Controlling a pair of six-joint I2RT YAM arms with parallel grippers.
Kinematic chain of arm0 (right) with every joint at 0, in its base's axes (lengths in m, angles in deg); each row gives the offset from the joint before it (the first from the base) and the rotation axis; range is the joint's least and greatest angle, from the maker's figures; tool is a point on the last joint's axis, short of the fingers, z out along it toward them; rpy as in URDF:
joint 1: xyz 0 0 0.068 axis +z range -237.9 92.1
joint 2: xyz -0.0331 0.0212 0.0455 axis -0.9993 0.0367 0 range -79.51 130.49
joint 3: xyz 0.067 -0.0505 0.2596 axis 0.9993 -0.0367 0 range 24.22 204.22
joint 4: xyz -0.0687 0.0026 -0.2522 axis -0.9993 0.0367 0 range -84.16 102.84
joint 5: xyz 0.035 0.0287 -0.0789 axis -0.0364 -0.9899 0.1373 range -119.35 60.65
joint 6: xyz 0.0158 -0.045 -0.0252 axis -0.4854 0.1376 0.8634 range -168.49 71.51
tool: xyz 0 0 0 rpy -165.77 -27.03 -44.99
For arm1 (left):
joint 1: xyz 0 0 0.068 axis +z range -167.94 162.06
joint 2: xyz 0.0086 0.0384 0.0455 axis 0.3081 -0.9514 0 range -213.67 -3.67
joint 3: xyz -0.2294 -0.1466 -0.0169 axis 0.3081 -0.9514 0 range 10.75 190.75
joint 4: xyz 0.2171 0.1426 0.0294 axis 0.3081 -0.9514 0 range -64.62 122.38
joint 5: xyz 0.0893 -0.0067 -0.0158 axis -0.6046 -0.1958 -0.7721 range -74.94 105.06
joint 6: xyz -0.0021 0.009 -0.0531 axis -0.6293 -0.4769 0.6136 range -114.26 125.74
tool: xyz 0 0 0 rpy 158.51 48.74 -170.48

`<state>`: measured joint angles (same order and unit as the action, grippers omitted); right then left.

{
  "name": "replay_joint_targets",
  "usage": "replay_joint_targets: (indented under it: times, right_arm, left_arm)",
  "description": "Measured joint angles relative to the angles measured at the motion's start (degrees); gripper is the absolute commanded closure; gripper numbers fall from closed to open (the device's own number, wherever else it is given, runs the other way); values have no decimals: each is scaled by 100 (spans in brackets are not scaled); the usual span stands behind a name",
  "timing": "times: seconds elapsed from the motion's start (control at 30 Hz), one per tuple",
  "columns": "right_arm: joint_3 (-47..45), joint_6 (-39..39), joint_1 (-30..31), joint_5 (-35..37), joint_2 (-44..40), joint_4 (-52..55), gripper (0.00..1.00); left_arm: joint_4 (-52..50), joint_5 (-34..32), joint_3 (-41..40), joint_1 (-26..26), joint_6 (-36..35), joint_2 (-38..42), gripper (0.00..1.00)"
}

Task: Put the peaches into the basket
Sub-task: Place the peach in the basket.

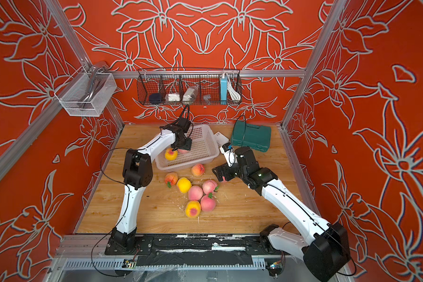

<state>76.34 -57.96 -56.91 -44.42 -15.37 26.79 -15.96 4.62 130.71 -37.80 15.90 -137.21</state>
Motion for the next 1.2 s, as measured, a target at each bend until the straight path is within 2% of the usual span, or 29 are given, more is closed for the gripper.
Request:
replay_joint_targets:
  times: [0.17,0.37,0.73,0.9,1.2]
  right_arm:
    - [0,13,-13,0,-2,0,1]
    - [0,31,-63,-2,0,2,1]
    - [0,85,-116,2,0,11,1]
    - [0,122,-144,70,-15,103,1]
    - [9,205,-146,334,-83,492,1]
  left_arm:
    - [0,33,-2,0,20,-4,24]
    - [0,57,-2,0,31,-4,9]
    - [0,188,-50,-24,28,61,4]
    - [-2,197,-424,-129,42,498,4]
    - [87,223,-1276,-529,188,1963,3]
